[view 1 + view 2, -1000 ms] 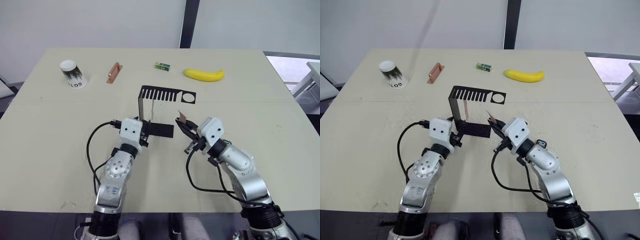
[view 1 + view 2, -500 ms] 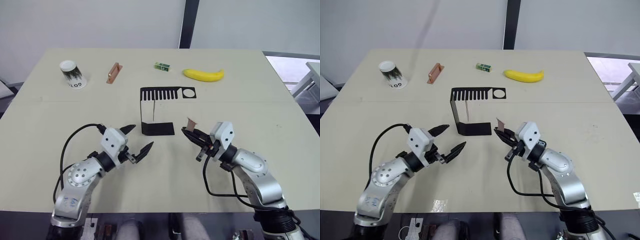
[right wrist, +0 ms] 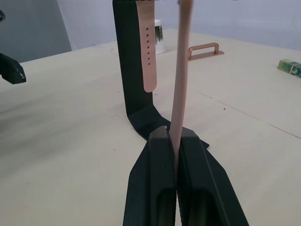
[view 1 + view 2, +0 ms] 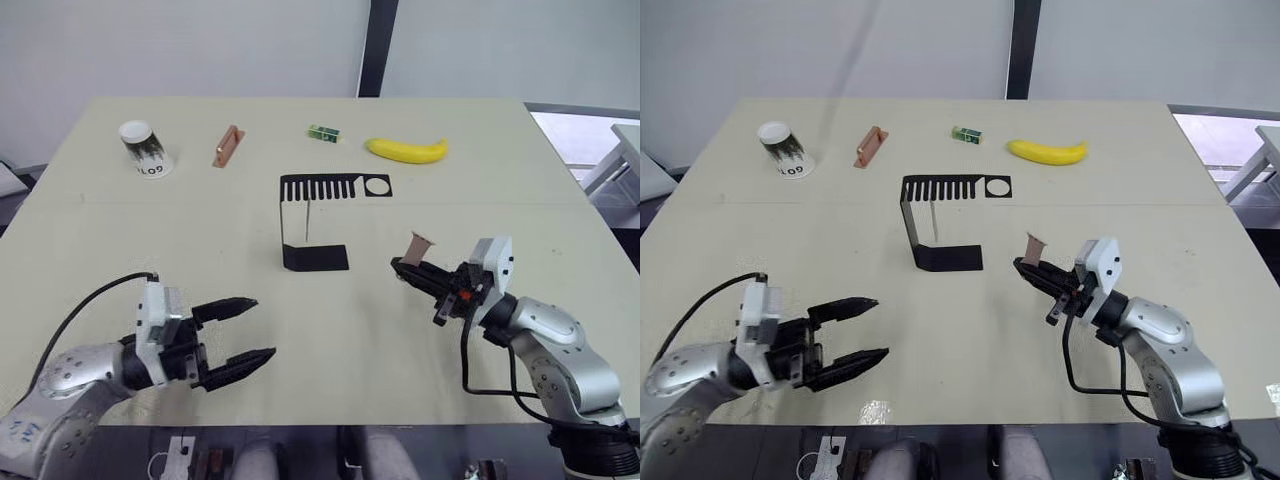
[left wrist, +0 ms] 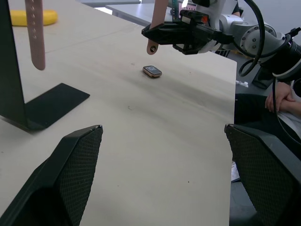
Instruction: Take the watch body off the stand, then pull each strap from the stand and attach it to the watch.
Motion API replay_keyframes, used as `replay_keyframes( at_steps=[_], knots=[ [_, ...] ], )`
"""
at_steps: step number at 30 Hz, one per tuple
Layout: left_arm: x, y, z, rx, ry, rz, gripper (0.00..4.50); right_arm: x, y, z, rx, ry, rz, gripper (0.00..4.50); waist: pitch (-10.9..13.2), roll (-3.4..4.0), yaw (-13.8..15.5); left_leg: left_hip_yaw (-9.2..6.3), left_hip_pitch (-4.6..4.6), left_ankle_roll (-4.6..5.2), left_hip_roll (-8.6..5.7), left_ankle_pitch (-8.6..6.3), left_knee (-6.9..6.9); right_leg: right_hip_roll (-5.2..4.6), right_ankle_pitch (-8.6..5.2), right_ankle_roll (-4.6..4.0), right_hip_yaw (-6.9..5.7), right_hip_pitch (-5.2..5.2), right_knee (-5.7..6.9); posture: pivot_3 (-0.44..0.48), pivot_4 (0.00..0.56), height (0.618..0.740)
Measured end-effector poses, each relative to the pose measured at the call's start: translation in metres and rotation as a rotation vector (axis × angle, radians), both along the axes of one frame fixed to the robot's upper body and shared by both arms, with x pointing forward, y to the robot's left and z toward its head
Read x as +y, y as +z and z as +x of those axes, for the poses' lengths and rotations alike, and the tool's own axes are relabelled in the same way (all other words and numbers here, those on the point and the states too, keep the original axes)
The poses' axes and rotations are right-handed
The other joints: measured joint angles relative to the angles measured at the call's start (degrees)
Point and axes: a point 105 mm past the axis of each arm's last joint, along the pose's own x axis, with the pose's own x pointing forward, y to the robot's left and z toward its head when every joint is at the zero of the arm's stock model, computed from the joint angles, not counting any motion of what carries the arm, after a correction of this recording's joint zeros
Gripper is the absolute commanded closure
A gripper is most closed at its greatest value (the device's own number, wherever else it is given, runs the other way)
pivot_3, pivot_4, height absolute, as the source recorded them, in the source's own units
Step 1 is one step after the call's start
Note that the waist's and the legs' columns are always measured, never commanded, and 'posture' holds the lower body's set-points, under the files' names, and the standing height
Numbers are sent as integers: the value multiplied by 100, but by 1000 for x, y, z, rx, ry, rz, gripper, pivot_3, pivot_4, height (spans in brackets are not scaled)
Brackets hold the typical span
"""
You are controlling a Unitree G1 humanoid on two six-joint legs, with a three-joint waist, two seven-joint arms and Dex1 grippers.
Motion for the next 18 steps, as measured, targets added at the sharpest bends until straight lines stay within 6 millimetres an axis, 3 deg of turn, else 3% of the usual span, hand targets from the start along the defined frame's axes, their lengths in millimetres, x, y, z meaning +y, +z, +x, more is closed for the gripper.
replay_keyframes(
  at_steps=[6,11,18],
  knots=[
    [7,27,18,-24,6,-95,23,21,16,-16,38,138,69,4500,0,-1,0,-5,-5,-1,0,-1,-1,0,0,0,-2,0,0,0,150,740],
    [4,40,21,51,-61,-141,23,35,16,-29,117,241,110,4500,1,-1,-7,-5,-3,-2,1,-1,0,1,0,0,-1,-1,2,0,150,740],
    [-30,59,30,104,-206,-272,23,68,17,-39,198,404,180,4500,-1,-3,-1,-8,-6,-3,-1,0,4,2,1,2,-2,0,4,0,150,740]
  ],
)
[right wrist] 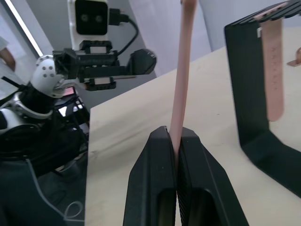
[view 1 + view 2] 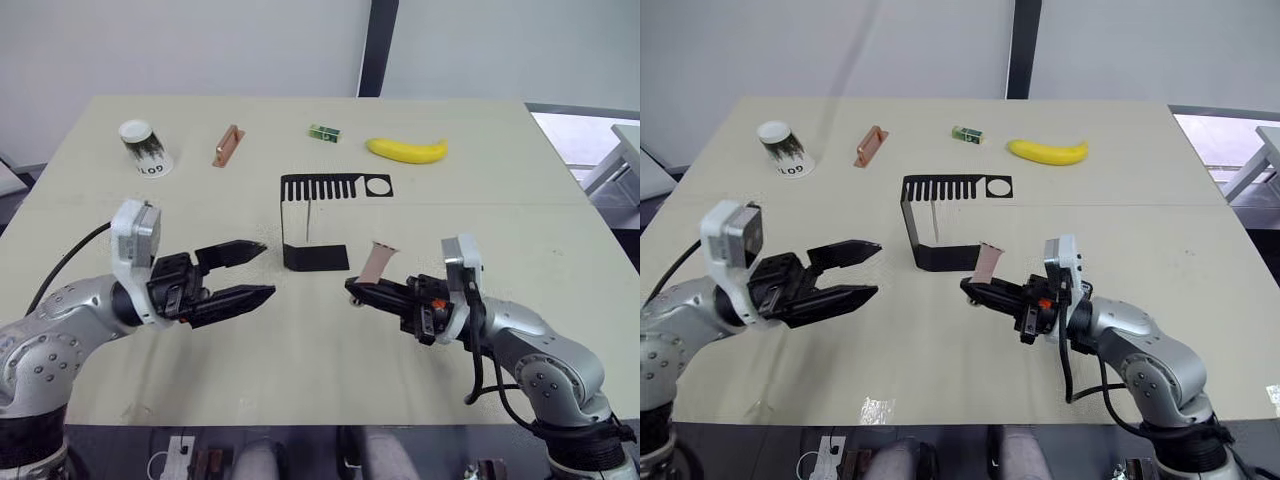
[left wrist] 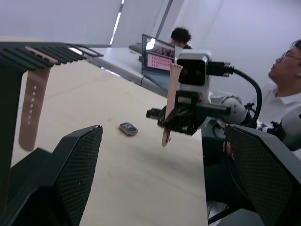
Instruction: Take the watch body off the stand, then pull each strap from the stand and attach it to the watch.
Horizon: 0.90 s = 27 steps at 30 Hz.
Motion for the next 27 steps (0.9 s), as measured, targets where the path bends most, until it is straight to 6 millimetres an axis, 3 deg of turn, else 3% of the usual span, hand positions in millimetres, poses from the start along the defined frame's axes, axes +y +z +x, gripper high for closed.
replay_keyframes(
  at_steps=[9,23,26,27],
  knots=[
    [-30,-3,3,59,-97,-73,23,22,2,-1,29,84,35,4500,0,0,6,-5,-7,-1,0,1,17,2,0,0,-1,0,5,0,150,740],
    [-43,-10,10,100,-103,-136,23,36,3,0,80,133,85,4500,0,0,-2,-12,-14,-2,1,1,27,5,0,0,-3,-1,9,0,150,740],
    [-44,-10,9,105,-110,-144,830,37,4,0,78,135,88,4500,0,0,0,-13,-14,-2,2,1,27,5,0,0,-3,-1,10,0,150,740],
    [-44,-10,9,106,-112,-147,830,37,5,0,77,136,88,4500,0,0,1,-13,-14,-2,2,1,28,5,0,0,-4,-1,10,0,150,740]
  ],
)
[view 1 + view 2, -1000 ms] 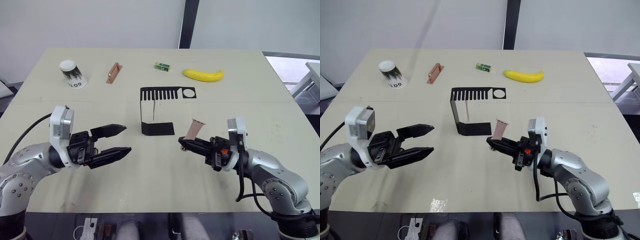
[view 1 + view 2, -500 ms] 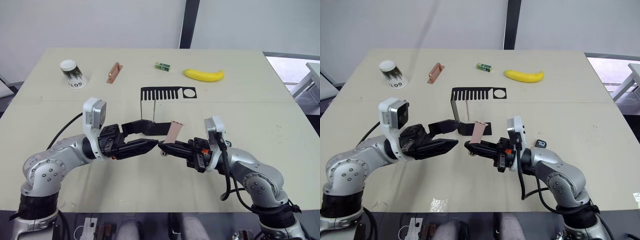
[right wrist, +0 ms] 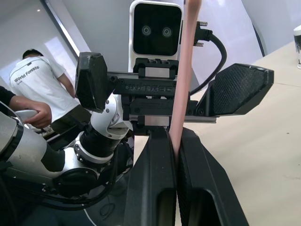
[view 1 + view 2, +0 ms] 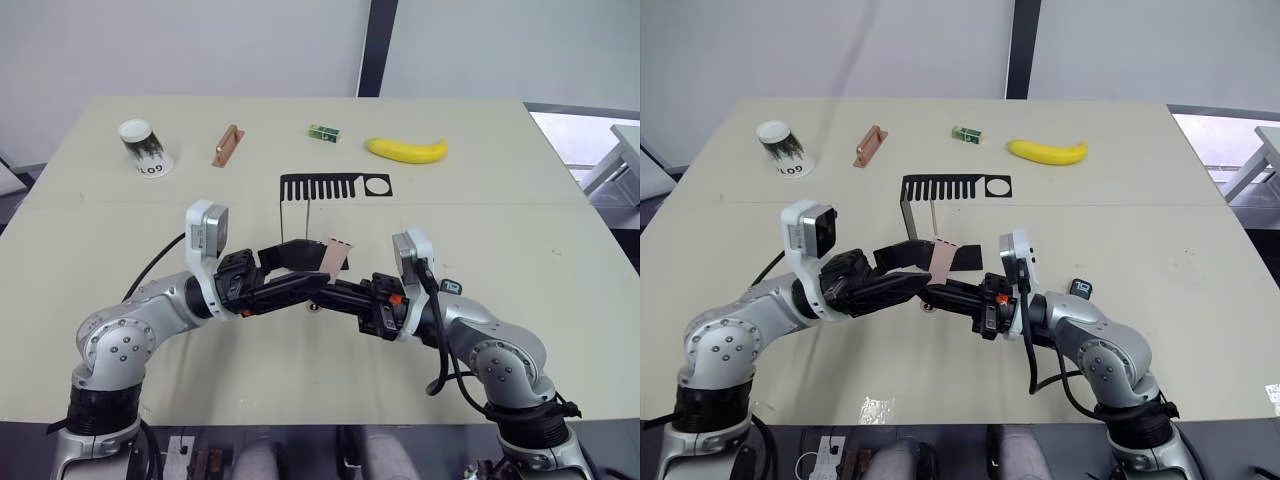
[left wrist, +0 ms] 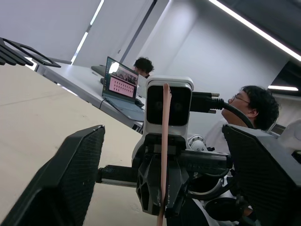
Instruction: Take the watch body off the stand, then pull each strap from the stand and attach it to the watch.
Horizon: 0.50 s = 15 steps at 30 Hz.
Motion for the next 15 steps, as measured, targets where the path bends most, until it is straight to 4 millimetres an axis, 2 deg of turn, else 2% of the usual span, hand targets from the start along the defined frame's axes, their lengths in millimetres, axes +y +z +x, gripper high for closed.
replay_keyframes(
  at_steps=[15],
  knots=[
    [-7,-2,9,59,25,-60,830,5,-4,1,41,-6,34,4500,0,0,3,-2,-1,0,0,0,1,0,0,0,-1,0,0,0,150,740]
  ],
)
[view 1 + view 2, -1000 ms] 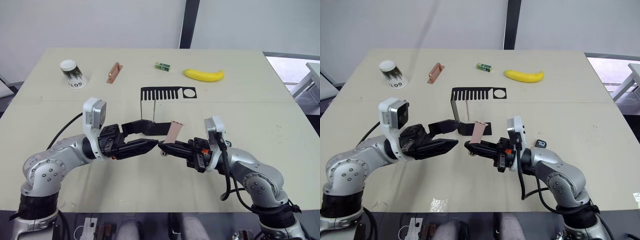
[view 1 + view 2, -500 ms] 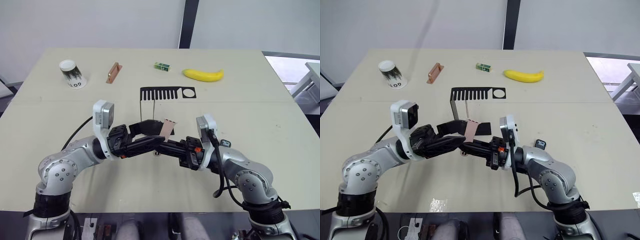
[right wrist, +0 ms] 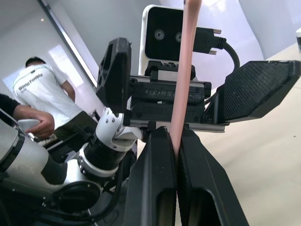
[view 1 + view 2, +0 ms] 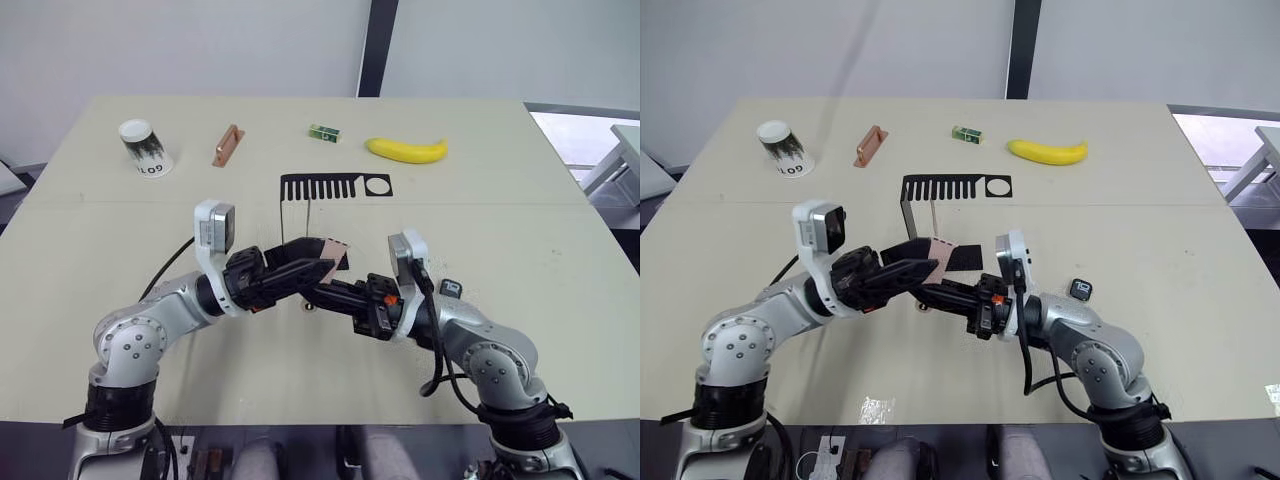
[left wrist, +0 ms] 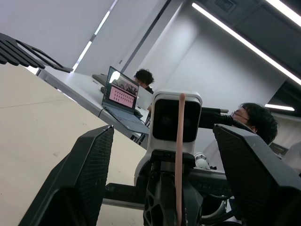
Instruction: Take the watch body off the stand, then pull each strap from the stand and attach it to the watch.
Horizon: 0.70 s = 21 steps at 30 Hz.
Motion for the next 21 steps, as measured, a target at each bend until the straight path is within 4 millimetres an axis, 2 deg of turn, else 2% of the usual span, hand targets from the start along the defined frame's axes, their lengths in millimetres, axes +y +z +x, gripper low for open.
replay_keyframes(
  at_steps=[7,9,11,21],
  knots=[
    [-5,-4,-1,22,-13,15,830,3,-6,-1,28,0,4,4500,0,0,-3,0,0,0,0,0,0,0,0,0,0,0,0,0,150,740],
    [-5,-4,-1,24,-13,16,1373,3,-6,-1,28,2,5,4500,0,0,-3,0,0,0,0,0,0,0,0,0,0,0,0,0,150,740],
    [-5,-5,-1,28,-16,20,2139,4,-6,-2,27,3,5,4500,0,0,-2,0,0,0,0,0,0,0,0,0,0,0,0,0,150,740],
    [-6,-4,-1,27,-20,18,2139,4,-8,-2,30,5,3,4500,0,0,-2,0,0,0,0,0,0,0,0,0,0,0,0,0,150,740]
  ],
)
